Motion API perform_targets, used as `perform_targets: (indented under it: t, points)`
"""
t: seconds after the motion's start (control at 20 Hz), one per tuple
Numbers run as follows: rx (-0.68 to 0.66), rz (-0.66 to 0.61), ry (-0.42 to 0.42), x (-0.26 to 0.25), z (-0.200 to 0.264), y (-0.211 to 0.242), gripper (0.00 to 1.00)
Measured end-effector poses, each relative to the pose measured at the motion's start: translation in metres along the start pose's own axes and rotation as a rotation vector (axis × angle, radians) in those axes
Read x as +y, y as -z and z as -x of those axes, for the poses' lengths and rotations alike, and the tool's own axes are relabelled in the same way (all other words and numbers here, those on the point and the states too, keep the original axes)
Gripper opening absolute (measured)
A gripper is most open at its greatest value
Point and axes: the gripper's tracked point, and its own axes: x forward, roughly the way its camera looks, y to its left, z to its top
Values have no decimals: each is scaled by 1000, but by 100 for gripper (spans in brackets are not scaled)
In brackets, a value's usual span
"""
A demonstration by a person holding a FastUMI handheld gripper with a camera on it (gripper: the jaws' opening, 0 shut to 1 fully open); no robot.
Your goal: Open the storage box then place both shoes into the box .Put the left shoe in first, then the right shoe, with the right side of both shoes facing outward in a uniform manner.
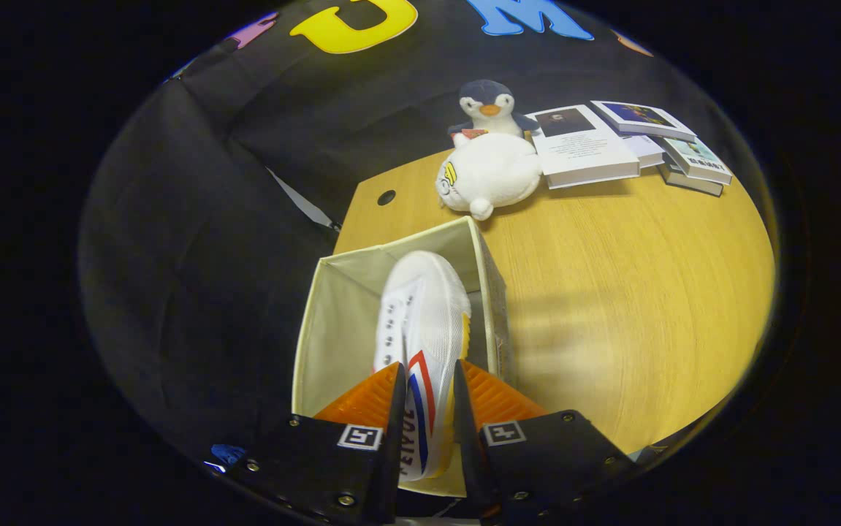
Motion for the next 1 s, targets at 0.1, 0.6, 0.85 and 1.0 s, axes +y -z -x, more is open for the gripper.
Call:
perform_targets:
  t: [0.1, 0.6, 0.85, 1.0]
  points:
    - [-40, 9, -22, 0, 10, -13, 68]
    - [-362, 138, 30, -60, 120, -78, 98]
    - [-505, 154, 85, -116, 187, -101, 98]
    - [-561, 136, 118, -155, 224, -111, 98]
